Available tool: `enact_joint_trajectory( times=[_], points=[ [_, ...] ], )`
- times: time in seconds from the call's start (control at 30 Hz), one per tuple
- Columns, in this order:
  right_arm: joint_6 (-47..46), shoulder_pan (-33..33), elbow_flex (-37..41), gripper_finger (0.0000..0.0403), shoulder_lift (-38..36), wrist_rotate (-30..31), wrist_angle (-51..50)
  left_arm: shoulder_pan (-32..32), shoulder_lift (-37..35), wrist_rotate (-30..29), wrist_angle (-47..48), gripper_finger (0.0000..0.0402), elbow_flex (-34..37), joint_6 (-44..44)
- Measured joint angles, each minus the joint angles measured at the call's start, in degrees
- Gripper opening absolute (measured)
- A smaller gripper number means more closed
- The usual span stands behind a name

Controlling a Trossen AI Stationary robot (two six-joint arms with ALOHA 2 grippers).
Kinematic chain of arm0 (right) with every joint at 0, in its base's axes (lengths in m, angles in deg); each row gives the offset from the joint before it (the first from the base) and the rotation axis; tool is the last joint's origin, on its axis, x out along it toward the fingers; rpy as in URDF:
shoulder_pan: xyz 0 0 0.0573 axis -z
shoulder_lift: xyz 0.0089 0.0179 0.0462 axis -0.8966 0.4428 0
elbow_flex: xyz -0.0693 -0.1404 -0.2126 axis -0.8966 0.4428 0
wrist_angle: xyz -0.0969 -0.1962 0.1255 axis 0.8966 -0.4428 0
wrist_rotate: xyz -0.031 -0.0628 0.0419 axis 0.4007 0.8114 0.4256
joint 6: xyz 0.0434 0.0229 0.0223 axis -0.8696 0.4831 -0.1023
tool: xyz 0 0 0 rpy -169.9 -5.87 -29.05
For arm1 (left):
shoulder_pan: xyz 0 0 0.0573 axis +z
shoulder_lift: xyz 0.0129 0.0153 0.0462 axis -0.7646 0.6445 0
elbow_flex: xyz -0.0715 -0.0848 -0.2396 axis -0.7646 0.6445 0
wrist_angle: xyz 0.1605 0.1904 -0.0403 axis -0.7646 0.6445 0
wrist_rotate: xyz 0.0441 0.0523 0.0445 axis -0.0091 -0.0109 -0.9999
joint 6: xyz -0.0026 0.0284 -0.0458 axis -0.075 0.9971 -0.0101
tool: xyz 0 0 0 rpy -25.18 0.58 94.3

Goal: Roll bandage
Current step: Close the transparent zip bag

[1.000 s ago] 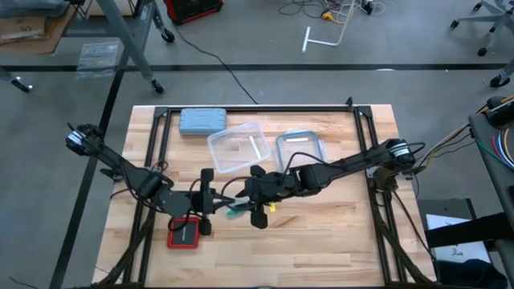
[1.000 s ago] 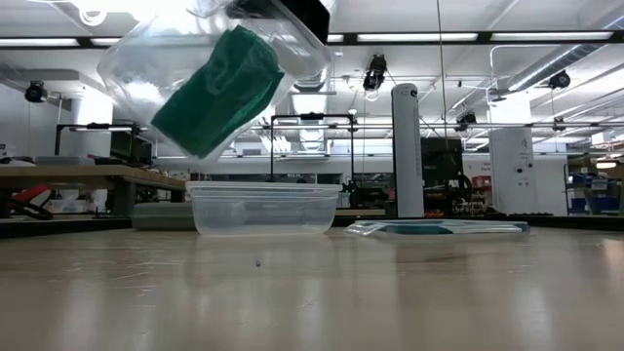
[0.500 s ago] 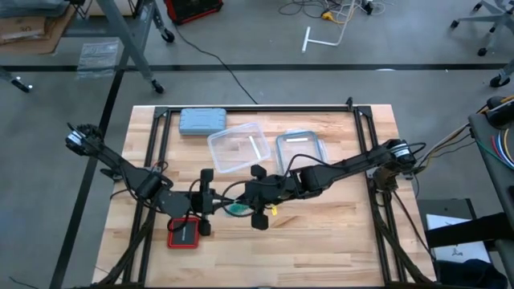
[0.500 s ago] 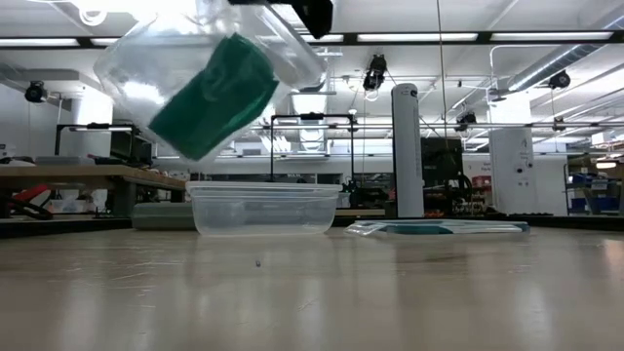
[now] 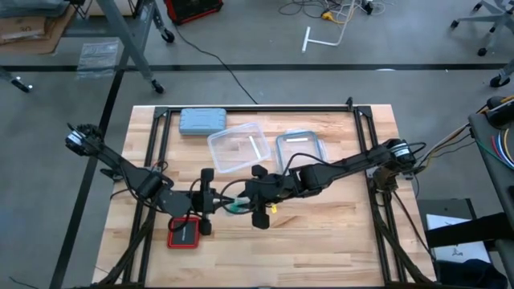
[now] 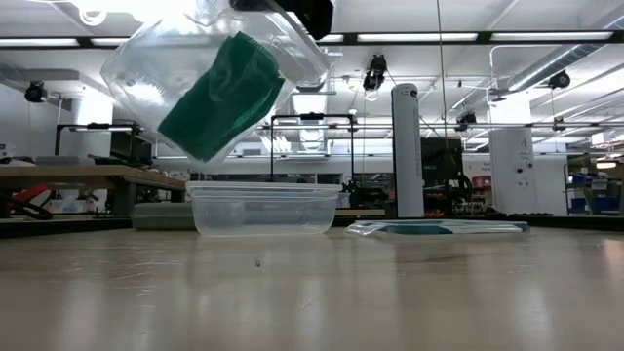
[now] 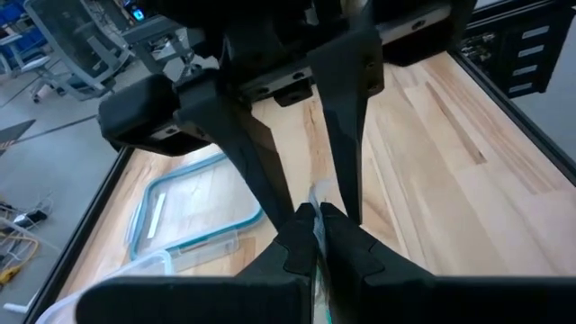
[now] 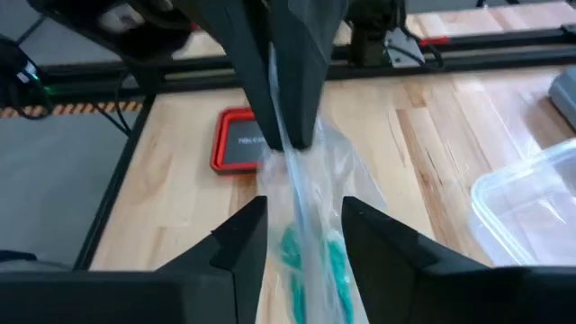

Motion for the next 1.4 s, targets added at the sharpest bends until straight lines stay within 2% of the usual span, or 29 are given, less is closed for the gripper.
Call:
enact_joint_trajectory(
  times=[0.1,0.2,0.37,0.43,0.7,0.87,0.97,1.1,1.13,1.2,1.4],
  points=[
    [0.0,0.0,0.0,0.014,0.0,0.0,-0.49,0.0,0.0,0.0,0.0,0.0,0.0,0.0],
    [-0.11,-0.02,0.0,0.012,0.0,0.01,-0.54,0.0,0.0,-0.02,0.01,0.0,0.0,-0.01],
    [-1.06,0.22,0.0,0.0016,-0.11,1.89,-4.14,0.01,0.0,-0.05,0.13,0.0,0.0,0.0],
    [-0.49,0.22,0.0,0.0021,-0.11,2.1,-3.91,0.04,0.02,-0.13,0.11,0.0,0.0,0.0],
    [-3.9,0.21,0.0,0.0091,-0.13,-2.02,-4.54,0.0,0.0,-0.07,0.04,0.0,0.0,0.0],
    [-4.98,0.2,0.02,0.0126,-0.13,-3.03,-8.3,0.0,0.0,-0.07,0.06,0.0,0.0,-0.01],
    [-5.03,0.2,0.02,0.0107,-0.13,-3.04,-9.61,0.0,0.02,-0.07,0.04,0.0,0.0,0.0],
    [-2.82,-0.09,0.02,0.0022,-0.13,-4.36,-10.21,0.0,0.0,-0.07,0.04,0.0,0.0,-0.02],
    [-1.6,-0.3,0.02,0.0012,-0.13,-4.35,-10.16,0.0,0.0,-0.07,0.06,0.0,0.0,-0.01],
    [-1.04,-0.46,0.02,0.002,-0.13,-4.57,-9.97,0.0,0.01,-0.07,0.04,0.0,0.0,-0.02],
    [-4.32,-0.55,0.02,0.0078,-0.13,-5.11,-12.26,0.0,0.02,-0.07,0.09,0.0,0.0,-0.02]
  ],
)
